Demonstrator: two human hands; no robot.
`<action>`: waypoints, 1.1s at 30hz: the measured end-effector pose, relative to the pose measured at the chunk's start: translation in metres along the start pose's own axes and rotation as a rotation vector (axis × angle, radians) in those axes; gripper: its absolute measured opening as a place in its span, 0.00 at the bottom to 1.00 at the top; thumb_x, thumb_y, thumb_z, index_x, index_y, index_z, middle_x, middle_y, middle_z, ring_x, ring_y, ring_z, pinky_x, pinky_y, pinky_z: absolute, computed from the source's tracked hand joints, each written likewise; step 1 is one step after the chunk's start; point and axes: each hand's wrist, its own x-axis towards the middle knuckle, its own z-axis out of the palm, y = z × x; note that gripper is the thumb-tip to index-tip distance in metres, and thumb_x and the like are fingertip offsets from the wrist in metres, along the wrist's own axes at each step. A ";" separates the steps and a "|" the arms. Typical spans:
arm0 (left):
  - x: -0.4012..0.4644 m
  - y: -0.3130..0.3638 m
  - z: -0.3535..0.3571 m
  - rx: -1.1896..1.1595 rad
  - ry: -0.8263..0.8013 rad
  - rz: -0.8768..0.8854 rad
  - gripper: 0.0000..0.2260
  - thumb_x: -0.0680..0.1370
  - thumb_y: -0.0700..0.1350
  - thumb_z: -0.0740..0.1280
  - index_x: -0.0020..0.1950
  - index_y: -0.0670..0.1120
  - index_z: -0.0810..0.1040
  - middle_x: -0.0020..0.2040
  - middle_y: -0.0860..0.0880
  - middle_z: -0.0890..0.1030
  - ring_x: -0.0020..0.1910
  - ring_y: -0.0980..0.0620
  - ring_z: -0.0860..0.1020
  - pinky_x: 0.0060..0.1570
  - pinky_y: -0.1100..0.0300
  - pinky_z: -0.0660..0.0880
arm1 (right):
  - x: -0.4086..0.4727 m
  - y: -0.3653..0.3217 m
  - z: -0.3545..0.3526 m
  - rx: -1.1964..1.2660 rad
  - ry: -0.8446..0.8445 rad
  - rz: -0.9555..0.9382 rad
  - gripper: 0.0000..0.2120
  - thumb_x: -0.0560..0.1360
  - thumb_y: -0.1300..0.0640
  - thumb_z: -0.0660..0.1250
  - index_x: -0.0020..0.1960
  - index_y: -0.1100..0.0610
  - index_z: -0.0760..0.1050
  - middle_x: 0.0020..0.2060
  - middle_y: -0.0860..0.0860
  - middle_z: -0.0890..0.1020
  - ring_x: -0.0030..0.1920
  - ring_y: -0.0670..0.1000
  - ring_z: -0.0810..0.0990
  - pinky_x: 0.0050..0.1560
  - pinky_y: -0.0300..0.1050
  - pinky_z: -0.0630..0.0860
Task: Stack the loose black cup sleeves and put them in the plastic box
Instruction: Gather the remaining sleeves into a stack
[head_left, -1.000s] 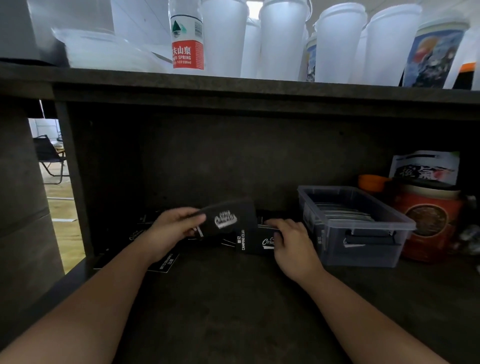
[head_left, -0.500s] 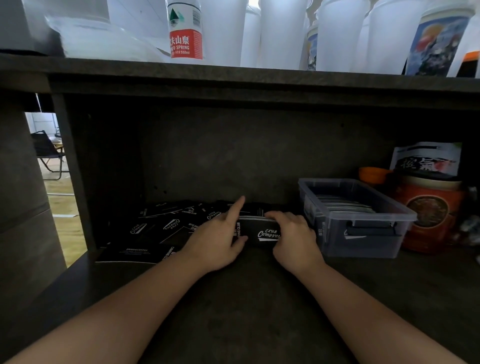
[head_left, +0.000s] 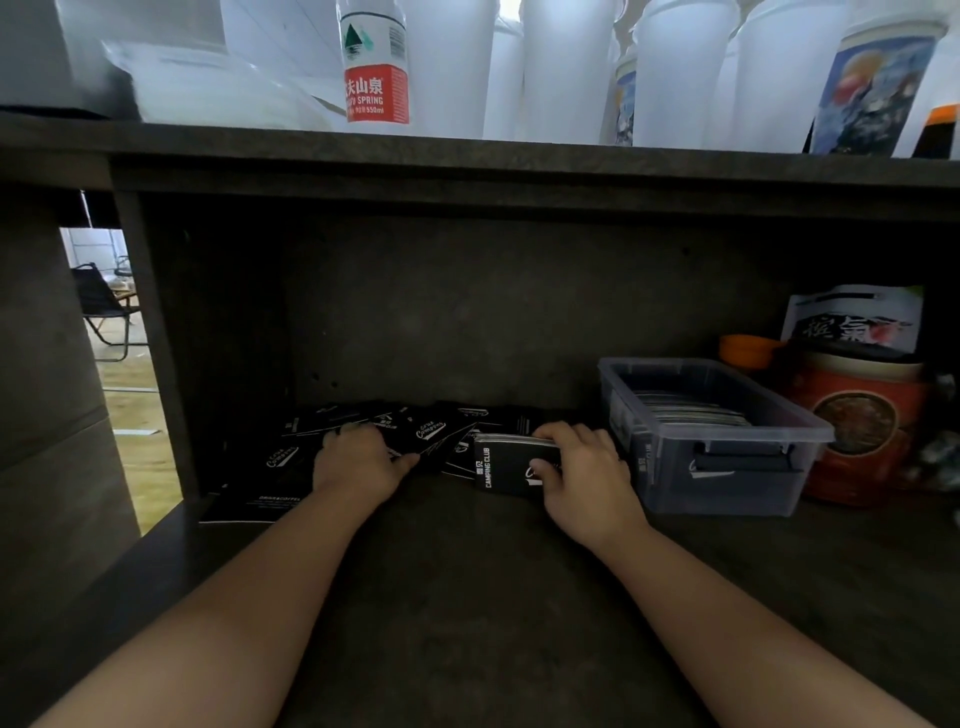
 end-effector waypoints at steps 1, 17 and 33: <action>0.000 -0.001 0.000 -0.101 0.053 0.009 0.29 0.72 0.60 0.71 0.65 0.43 0.72 0.64 0.43 0.73 0.64 0.43 0.71 0.60 0.51 0.72 | 0.000 0.000 0.000 0.003 -0.001 0.001 0.15 0.79 0.52 0.63 0.65 0.47 0.70 0.60 0.47 0.74 0.62 0.49 0.67 0.60 0.53 0.70; -0.016 0.006 -0.019 -0.743 -0.120 0.383 0.07 0.73 0.43 0.74 0.45 0.55 0.84 0.41 0.55 0.85 0.43 0.62 0.81 0.48 0.65 0.75 | 0.002 0.004 -0.004 0.219 0.041 0.001 0.15 0.83 0.54 0.52 0.64 0.50 0.73 0.57 0.48 0.78 0.59 0.48 0.72 0.61 0.53 0.71; -0.052 0.053 -0.007 0.084 0.018 0.732 0.32 0.83 0.55 0.53 0.77 0.56 0.34 0.35 0.53 0.75 0.32 0.57 0.75 0.37 0.56 0.76 | -0.001 -0.003 -0.001 0.002 -0.022 0.045 0.19 0.80 0.49 0.60 0.70 0.46 0.65 0.65 0.48 0.72 0.67 0.50 0.65 0.63 0.56 0.66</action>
